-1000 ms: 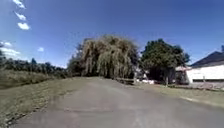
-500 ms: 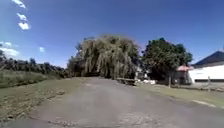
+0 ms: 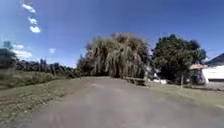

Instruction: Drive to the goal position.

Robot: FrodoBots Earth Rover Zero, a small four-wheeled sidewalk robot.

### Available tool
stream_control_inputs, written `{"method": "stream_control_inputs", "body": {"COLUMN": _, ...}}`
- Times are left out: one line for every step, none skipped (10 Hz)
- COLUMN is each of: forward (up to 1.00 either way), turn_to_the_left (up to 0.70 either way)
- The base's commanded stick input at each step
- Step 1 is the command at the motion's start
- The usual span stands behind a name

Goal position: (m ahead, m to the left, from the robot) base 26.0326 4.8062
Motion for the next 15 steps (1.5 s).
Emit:
{"method": "stream_control_inputs", "body": {"forward": 1.00, "turn_to_the_left": 0.10}}
{"method": "stream_control_inputs", "body": {"forward": 1.00, "turn_to_the_left": 0.18}}
{"method": "stream_control_inputs", "body": {"forward": 1.00, "turn_to_the_left": 0.19}}
{"method": "stream_control_inputs", "body": {"forward": 1.00, "turn_to_the_left": 0.11}}
{"method": "stream_control_inputs", "body": {"forward": 1.00, "turn_to_the_left": 0.04}}
{"method": "stream_control_inputs", "body": {"forward": 1.00, "turn_to_the_left": 0.00}}
{"method": "stream_control_inputs", "body": {"forward": 1.00, "turn_to_the_left": 0.00}}
{"method": "stream_control_inputs", "body": {"forward": 1.00, "turn_to_the_left": 0.00}}
{"method": "stream_control_inputs", "body": {"forward": 1.00, "turn_to_the_left": 0.00}}
{"method": "stream_control_inputs", "body": {"forward": 1.00, "turn_to_the_left": 0.00}}
{"method": "stream_control_inputs", "body": {"forward": 1.00, "turn_to_the_left": 0.00}}
{"method": "stream_control_inputs", "body": {"forward": 1.00, "turn_to_the_left": 0.00}}
{"method": "stream_control_inputs", "body": {"forward": 1.00, "turn_to_the_left": 0.00}}
{"method": "stream_control_inputs", "body": {"forward": 1.00, "turn_to_the_left": 0.00}}
{"method": "stream_control_inputs", "body": {"forward": 1.00, "turn_to_the_left": 0.00}}
